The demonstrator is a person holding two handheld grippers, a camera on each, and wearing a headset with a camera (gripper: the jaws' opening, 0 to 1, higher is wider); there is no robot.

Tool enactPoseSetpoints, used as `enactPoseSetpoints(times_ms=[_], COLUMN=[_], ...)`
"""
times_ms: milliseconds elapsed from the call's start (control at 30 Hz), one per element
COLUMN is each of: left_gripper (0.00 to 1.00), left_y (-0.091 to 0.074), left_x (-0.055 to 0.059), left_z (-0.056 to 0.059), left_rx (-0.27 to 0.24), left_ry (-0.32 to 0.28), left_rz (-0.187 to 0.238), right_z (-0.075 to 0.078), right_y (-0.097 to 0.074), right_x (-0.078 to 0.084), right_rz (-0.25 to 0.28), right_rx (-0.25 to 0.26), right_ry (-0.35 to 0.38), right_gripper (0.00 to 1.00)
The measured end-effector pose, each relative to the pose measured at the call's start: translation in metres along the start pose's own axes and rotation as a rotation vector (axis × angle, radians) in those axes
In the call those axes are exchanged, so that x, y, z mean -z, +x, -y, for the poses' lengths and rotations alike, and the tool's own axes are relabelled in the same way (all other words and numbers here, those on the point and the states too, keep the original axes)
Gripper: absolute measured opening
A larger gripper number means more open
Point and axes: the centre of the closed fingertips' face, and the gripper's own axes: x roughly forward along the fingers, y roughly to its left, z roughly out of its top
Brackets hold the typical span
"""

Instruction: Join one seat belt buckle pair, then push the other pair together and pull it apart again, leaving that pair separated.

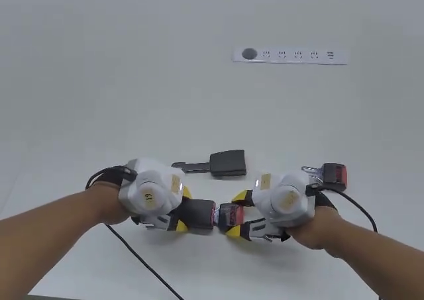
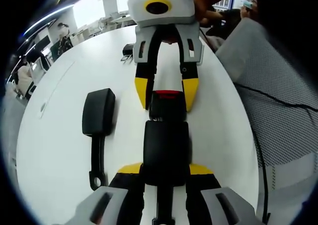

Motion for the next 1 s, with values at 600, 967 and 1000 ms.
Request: enactPoseSetpoints(times_ms=[600, 967, 1000], left_gripper=[0.32, 0.32, 0.32], left_y=[-0.002, -0.0026, -0.0025], left_x=[-0.0011, 0.0003, 0.0005], left_z=[0.0007, -0.0007, -0.0008], left_rx=[-0.021, -0.038, -0.038], left_ry=[-0.043, -0.089, -0.093], left_rz=[0.121, 0.186, 0.189], right_z=[-0.0017, -0.0006, -0.0004], right_y=[-0.0026, -0.0034, -0.0034], right_x=[0.0009, -0.0002, -0.0001], right_rz=[0.086, 0.149, 0.153], right_rx=[0.037, 0.064, 0.065], right_ry=[-0.04, -0.009, -0.003], right_gripper=[0.33, 0.33, 0.33])
